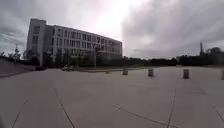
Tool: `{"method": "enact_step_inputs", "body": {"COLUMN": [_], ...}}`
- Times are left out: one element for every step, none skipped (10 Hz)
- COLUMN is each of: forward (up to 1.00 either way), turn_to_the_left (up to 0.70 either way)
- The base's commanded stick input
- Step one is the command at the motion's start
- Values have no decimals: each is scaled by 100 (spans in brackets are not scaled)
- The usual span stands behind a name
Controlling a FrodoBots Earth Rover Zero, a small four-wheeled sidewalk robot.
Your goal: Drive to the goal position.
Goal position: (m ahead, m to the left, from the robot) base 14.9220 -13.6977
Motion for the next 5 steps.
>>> {"method": "enact_step_inputs", "body": {"forward": [7, 7, 7, 7, 7], "turn_to_the_left": [0, 0, 0, 0, 0]}}
